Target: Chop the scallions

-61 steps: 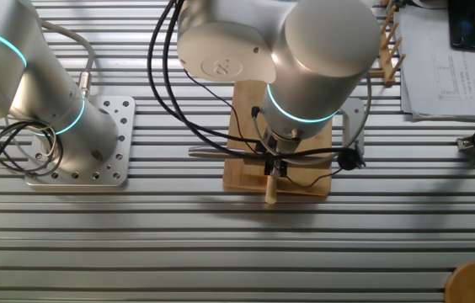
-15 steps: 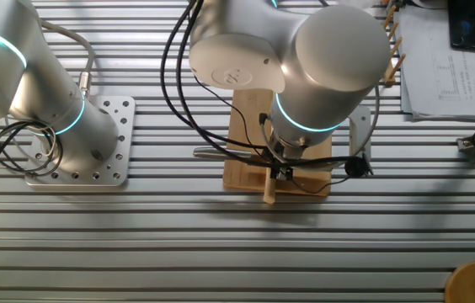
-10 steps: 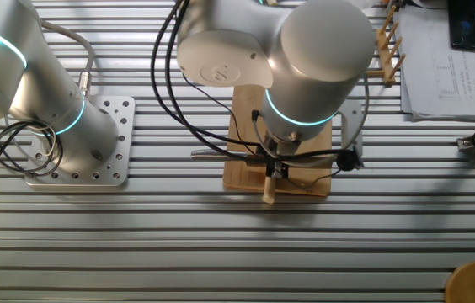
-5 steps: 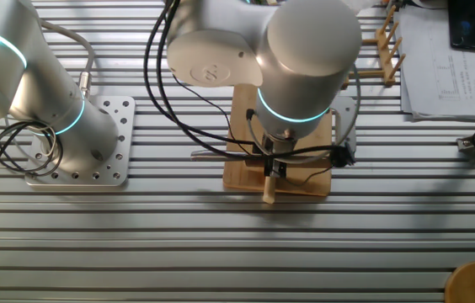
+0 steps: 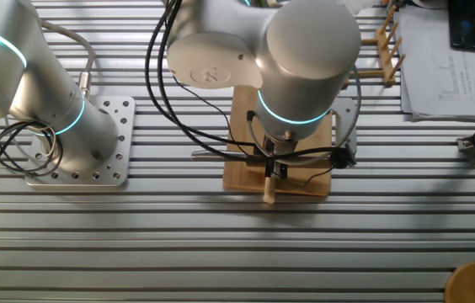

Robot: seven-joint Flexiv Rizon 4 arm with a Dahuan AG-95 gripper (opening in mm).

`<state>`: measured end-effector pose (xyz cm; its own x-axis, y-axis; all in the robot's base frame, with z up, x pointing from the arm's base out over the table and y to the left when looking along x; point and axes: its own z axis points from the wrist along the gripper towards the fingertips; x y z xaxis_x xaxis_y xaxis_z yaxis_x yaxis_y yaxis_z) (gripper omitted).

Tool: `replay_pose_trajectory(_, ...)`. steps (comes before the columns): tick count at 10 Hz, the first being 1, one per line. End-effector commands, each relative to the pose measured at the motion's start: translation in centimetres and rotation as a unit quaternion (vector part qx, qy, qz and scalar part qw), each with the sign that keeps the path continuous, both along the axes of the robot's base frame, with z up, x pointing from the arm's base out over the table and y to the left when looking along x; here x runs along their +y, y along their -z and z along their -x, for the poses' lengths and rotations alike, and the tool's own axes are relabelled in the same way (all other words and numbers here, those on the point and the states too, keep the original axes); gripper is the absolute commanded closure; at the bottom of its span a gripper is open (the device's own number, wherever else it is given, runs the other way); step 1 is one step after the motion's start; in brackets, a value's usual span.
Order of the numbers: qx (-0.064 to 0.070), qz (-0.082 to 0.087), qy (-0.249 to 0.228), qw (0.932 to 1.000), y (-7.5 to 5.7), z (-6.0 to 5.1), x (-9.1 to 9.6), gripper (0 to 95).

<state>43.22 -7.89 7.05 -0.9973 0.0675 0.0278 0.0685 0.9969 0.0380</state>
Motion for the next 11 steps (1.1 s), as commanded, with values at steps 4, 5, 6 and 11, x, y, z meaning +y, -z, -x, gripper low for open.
replay_pose_trajectory(4, 0.004, -0.007, -0.002, 1.0000, 5.2, -0.5, 0.0, 95.0)
replay_pose_trajectory(5, 0.007, -0.012, -0.001, 0.9999, 4.9, -0.7, -0.1, 95.0)
replay_pose_trajectory(6, 0.007, -0.013, -0.001, 0.9999, 5.0, -0.7, -0.1, 95.0)
replay_pose_trajectory(11, 0.013, -0.018, -0.006, 0.9997, 4.9, -0.8, -0.1, 95.0)
